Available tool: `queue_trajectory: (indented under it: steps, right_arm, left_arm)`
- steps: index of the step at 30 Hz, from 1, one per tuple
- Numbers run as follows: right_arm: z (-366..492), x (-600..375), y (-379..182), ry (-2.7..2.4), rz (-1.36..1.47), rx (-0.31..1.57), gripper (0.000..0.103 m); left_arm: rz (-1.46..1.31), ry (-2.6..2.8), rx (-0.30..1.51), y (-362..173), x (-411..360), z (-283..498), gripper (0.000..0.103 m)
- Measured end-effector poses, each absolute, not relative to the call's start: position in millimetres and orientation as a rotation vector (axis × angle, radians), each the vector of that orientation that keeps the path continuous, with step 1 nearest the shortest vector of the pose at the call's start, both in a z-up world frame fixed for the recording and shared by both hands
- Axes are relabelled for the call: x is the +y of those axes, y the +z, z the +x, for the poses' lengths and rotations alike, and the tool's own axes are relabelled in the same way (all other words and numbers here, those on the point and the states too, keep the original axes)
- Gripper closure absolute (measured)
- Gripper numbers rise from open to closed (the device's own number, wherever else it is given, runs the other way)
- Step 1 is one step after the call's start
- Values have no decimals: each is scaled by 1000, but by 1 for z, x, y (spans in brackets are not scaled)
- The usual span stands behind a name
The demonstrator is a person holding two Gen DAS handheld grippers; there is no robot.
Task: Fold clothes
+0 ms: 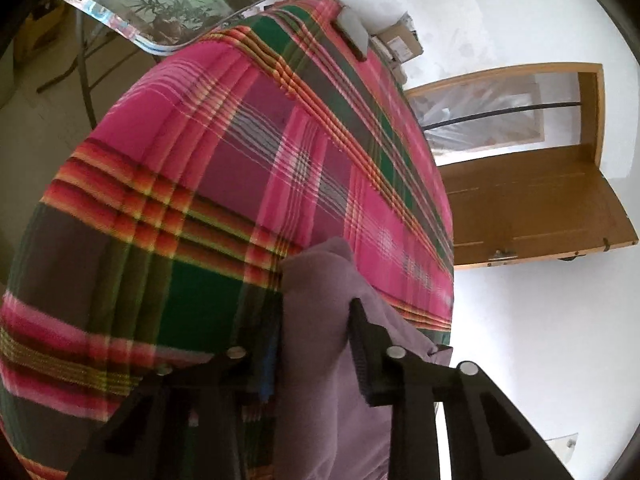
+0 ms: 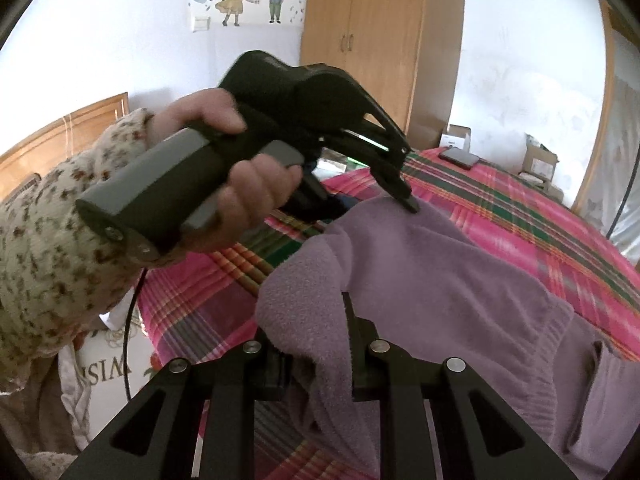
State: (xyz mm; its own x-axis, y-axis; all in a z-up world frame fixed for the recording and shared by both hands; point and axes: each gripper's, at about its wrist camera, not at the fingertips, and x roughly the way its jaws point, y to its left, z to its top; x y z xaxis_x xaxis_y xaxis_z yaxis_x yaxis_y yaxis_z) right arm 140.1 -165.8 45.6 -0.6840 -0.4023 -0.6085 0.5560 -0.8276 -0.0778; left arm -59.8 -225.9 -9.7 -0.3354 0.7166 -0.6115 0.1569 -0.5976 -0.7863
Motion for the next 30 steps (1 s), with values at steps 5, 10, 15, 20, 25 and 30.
queue_trajectory:
  steps: [5, 10, 15, 20, 25, 30]
  right_arm:
    - [136, -165, 47, -2452, 799, 331, 83]
    - [134, -165, 49, -2450, 781, 327, 84]
    - [136, -171, 57, -2429, 725, 324, 85]
    - [144, -178, 64, -2389, 682, 318, 85]
    - [145, -169, 69, -2376, 689, 261, 85]
    - [149, -152, 86, -2402, 643, 191, 85]
  left_arm:
    - [-1482, 1974, -1167, -9, -230, -59, 83]
    - [-1461, 1980, -1194, -5, -240, -53, 86]
    - [-1452, 2041, -1192, 9, -248, -46, 87]
    - [-1443, 2095, -1200, 21, -256, -36, 87]
    - [-1434, 2133, -1164, 38, -244, -36, 86]
    - [-1401, 2158, -1112, 64, -225, -40, 86]
